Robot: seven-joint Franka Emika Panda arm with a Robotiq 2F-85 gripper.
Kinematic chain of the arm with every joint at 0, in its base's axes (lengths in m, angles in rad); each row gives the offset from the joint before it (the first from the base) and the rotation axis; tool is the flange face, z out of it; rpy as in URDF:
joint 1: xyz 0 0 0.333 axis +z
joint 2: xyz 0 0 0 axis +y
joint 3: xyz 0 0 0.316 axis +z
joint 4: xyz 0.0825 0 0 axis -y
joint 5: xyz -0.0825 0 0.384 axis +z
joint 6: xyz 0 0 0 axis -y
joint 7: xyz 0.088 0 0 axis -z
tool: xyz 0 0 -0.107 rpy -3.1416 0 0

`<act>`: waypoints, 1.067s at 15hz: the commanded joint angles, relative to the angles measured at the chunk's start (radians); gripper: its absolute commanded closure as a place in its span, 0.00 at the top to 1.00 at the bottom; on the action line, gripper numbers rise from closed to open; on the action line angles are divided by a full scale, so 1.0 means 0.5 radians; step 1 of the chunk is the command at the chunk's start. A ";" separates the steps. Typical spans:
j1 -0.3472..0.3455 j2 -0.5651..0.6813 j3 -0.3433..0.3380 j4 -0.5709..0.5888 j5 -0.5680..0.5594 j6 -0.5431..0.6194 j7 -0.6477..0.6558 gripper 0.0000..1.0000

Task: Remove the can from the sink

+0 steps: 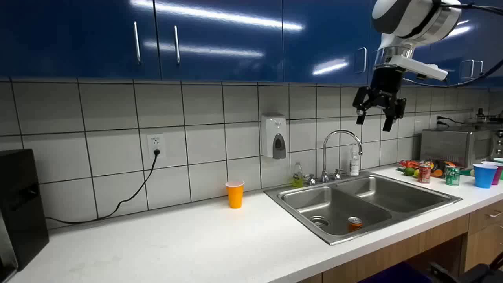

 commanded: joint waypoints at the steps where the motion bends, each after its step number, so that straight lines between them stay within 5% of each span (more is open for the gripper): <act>1: -0.065 0.012 0.053 0.004 0.032 -0.008 -0.030 1.00; 8: -0.067 0.035 0.045 0.016 0.033 0.009 -0.035 1.00; 16: -0.096 0.692 -0.085 0.170 0.123 0.515 -0.112 1.00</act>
